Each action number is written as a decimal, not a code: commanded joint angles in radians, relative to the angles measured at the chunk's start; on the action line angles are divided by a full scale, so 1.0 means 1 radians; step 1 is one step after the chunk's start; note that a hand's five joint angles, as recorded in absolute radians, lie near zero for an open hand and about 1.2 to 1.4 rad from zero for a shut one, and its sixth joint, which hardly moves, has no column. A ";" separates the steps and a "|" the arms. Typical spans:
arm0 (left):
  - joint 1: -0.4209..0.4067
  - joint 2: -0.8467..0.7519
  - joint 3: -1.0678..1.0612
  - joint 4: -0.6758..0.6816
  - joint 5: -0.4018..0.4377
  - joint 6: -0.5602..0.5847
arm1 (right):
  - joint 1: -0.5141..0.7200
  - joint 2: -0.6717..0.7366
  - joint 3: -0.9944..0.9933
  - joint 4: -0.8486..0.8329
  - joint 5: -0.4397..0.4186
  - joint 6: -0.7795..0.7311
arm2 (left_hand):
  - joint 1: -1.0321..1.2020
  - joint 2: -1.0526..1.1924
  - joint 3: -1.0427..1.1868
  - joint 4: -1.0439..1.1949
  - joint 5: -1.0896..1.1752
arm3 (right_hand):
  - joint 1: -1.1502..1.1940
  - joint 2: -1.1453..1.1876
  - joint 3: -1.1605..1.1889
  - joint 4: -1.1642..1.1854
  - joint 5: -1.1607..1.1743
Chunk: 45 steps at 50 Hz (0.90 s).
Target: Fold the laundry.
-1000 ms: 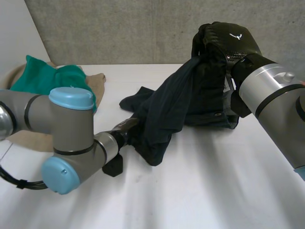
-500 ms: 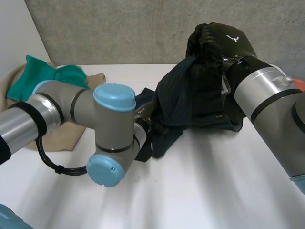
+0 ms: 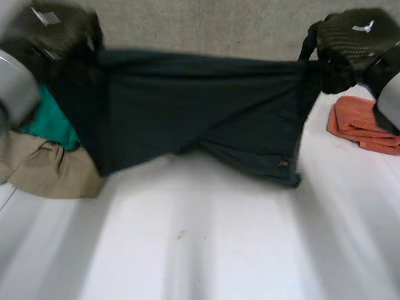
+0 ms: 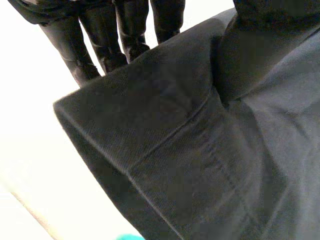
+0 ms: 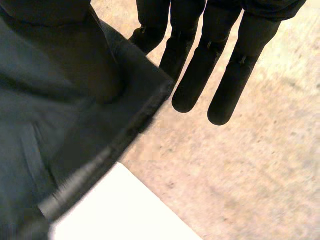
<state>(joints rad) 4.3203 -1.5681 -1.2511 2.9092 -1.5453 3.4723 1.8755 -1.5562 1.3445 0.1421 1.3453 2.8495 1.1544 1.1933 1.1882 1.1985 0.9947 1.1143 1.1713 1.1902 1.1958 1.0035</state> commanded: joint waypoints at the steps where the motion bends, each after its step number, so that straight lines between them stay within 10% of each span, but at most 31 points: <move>1: -0.002 0.106 0.151 -0.025 0.037 0.037 | -0.016 -0.102 -0.091 0.022 0.005 0.031 | 0.242 0.203 0.208 0.198 0.227 | 0.282 0.225 0.206 0.200 0.218; 13: 0.004 -0.130 0.544 -0.168 0.079 0.019 | -0.058 -0.075 -0.238 0.053 -0.021 0.186 | 0.242 0.203 0.208 0.198 0.227 | 0.282 0.225 0.206 0.200 0.218; 25: 0.036 -0.565 0.733 -0.124 0.137 0.010 | -0.042 0.238 -0.226 -0.084 0.116 0.258 | 0.242 0.203 0.208 0.198 0.227 | 0.282 0.225 0.206 0.200 0.218; 42: 0.050 -1.161 1.222 0.084 0.091 0.016 | 0.056 0.712 -0.212 -0.927 0.253 0.053 | 0.242 0.203 0.208 0.198 0.227 | 0.282 0.225 0.206 0.200 0.218; 45: 0.045 -1.185 1.248 0.042 0.125 0.008 | 0.053 0.792 -0.292 -0.917 0.191 0.022 | -0.980 -1.019 -1.014 -1.024 -0.995 | -0.940 -0.997 -1.016 -1.021 -1.004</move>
<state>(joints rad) 4.3710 -2.6831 -0.1040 3.0145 -1.4562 3.4908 1.9329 -0.9008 1.1504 -0.6696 1.6114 2.9564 1.1247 1.1564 1.1519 1.1582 0.9663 1.0800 1.1111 1.1167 1.1255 0.9497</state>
